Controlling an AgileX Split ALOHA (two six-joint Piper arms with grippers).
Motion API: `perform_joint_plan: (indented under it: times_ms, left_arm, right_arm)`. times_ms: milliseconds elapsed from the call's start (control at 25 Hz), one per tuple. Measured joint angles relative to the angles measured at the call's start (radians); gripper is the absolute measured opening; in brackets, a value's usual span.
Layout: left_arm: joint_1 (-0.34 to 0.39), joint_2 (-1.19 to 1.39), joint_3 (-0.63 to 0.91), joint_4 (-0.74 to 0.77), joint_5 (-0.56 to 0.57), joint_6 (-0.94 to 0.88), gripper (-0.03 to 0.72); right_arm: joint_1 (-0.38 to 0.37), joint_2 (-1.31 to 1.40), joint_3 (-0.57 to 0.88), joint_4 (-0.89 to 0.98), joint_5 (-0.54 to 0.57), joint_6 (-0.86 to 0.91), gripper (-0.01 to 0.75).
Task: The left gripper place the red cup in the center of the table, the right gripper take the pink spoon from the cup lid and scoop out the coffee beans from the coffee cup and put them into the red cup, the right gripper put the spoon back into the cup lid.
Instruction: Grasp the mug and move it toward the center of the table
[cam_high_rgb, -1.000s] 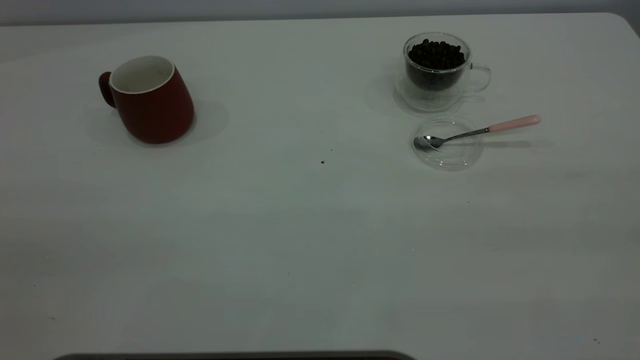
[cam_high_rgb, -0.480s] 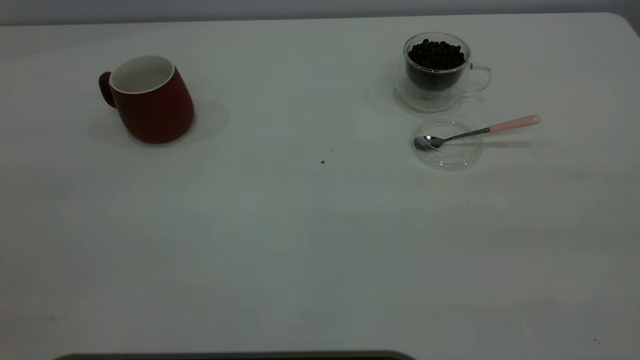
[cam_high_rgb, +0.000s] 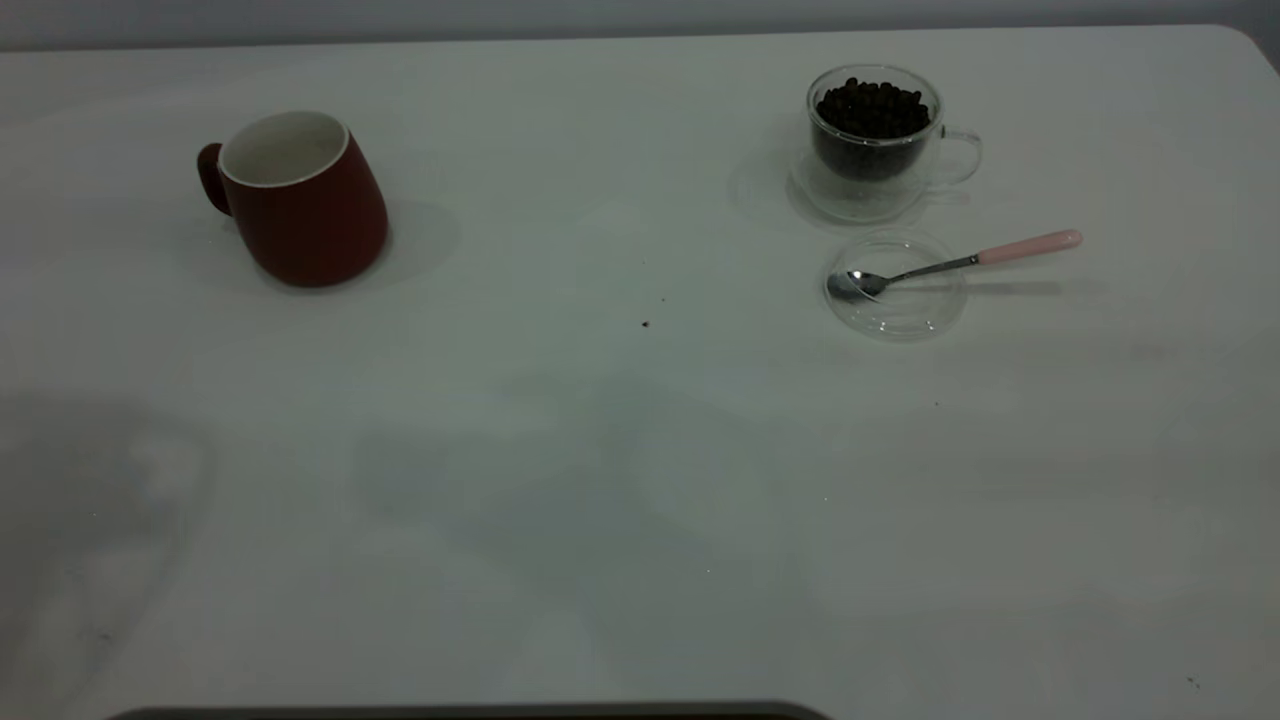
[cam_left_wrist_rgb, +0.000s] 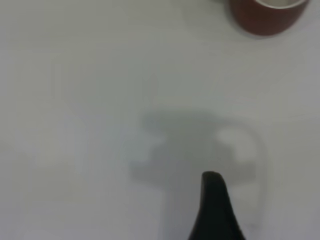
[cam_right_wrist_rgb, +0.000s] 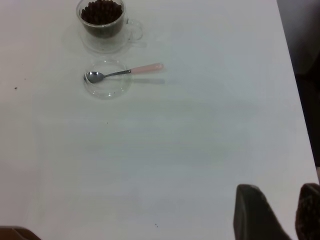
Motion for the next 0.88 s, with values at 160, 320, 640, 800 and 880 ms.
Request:
perform_joint_plan:
  times_ms: [160,320,640,800,880]
  left_arm:
    - [0.0,0.299,-0.184,0.046,-0.016,0.044,0.586]
    - [0.0,0.586,-0.429,0.051,0.071,0.124,0.586]
    - [0.0,0.854,-0.782,-0.015,0.313,0.388,0.586]
    - [0.01,0.855,-0.793,-0.006,0.248,0.516,0.586]
    - [0.02,0.867,-0.793,0.013,0.204,0.593,0.586]
  right_arm:
    - [0.0,0.0,0.0,0.0,0.0,0.0,0.239]
    - [0.0,0.0,0.0,0.0,0.0,0.0,0.239]
    - [0.0,0.0,0.0,0.0,0.0,0.0,0.239]
    - [0.0,0.0,0.0,0.001,0.0,0.0,0.239]
    - [0.0,0.0,0.0,0.001,0.0,0.0,0.239]
